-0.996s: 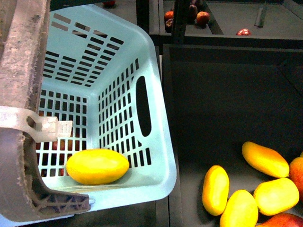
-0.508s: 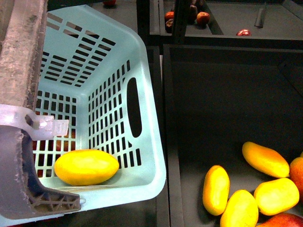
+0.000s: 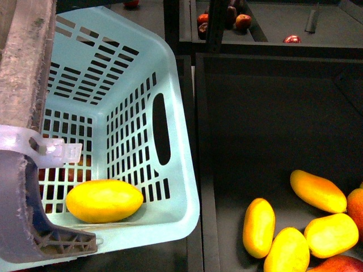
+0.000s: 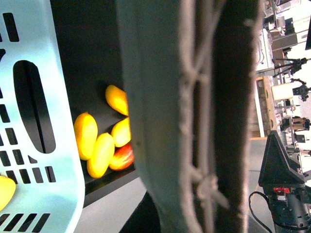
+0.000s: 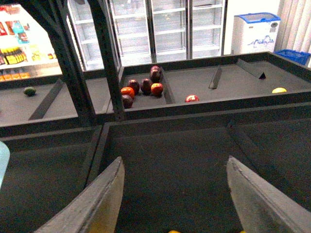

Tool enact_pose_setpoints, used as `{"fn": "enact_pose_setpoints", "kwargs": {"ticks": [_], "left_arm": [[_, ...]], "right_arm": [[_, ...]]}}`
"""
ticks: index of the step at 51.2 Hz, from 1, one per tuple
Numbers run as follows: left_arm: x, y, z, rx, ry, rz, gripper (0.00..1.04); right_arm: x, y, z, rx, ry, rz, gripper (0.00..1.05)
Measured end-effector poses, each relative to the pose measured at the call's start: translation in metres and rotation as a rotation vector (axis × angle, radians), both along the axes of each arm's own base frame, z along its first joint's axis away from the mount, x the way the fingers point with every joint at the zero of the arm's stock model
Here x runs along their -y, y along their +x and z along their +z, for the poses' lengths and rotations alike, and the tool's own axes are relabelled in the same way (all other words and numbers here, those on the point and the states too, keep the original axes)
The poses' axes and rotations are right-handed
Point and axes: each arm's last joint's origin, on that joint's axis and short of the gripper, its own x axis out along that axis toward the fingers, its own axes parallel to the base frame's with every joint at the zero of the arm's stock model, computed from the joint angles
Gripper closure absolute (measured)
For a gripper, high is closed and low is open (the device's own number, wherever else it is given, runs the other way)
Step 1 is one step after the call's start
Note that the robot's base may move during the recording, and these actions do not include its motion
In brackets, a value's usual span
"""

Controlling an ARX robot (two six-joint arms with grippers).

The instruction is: Pick mango and avocado into basket

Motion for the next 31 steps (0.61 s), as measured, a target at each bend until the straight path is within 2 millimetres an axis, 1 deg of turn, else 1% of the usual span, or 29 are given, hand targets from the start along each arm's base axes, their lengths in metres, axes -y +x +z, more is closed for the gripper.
{"fn": "enact_pose_setpoints", "kwargs": {"ticks": [1,4,5,12,16,18,19,21,31], "left_arm": [[0.000,0.000,0.000,0.000,0.000,0.000,0.98],[0.000,0.000,0.000,0.001,0.000,-0.002,0.98],[0.000,0.000,0.000,0.001,0.000,-0.002,0.98],[0.000,0.000,0.000,0.000,-0.002,-0.003,0.98],[0.000,0.000,0.000,0.000,-0.001,-0.003,0.98],[0.000,0.000,0.000,0.000,-0.001,-0.003,0.98],[0.000,0.000,0.000,0.001,0.000,-0.003,0.98],[0.000,0.000,0.000,0.001,0.000,-0.003,0.98],[0.000,0.000,0.000,0.001,0.001,-0.001,0.98]], "right_arm": [[0.000,-0.001,-0.001,0.000,-0.014,0.001,0.49],[0.000,-0.004,-0.002,0.000,-0.036,0.002,0.60],[0.000,-0.004,-0.002,0.000,-0.040,0.002,0.62],[0.000,-0.009,-0.011,0.007,-0.056,0.002,0.83],[0.000,-0.010,-0.010,0.007,-0.061,0.002,0.97],[0.000,-0.011,-0.010,0.009,-0.062,0.002,1.02],[0.000,-0.012,-0.010,0.011,-0.066,0.002,1.04],[0.000,-0.013,-0.010,0.012,-0.067,0.002,1.02],[0.000,-0.018,-0.009,0.014,-0.067,0.002,1.02]]}}
